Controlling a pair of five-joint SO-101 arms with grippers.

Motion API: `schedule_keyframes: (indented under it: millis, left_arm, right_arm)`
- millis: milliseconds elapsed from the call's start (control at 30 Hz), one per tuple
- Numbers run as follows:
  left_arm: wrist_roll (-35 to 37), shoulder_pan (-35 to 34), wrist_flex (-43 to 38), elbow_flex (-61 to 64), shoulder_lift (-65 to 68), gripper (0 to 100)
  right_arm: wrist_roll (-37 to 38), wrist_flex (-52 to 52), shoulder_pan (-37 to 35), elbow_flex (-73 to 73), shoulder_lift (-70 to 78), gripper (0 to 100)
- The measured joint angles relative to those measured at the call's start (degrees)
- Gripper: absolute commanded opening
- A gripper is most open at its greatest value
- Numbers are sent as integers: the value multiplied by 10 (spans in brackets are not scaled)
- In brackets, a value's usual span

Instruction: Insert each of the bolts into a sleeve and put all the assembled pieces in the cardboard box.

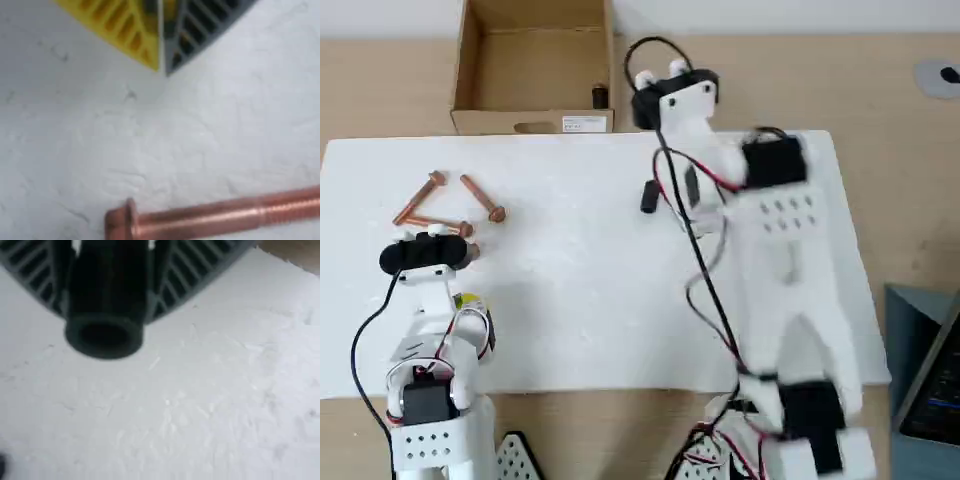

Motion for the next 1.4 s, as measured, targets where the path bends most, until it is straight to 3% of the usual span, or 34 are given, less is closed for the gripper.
schedule_keyframes:
  millis: [200,600,833,1033,1400]
  left_arm:
    - [0,0,0,0,0,5]
    - [0,0,0,-3,0,7]
    - [0,0,29,-89,14,7]
    - [0,0,33,-214,149,7]
    - [0,-3,33,-513,530,6]
  right_arm:
    - [-14,4,75,34,-149,9]
    - [-14,2,236,270,-410,9]
    - [-14,-55,290,386,-509,9]
    - [-14,-106,295,468,-577,9]
    - [-14,-153,295,586,-709,9]
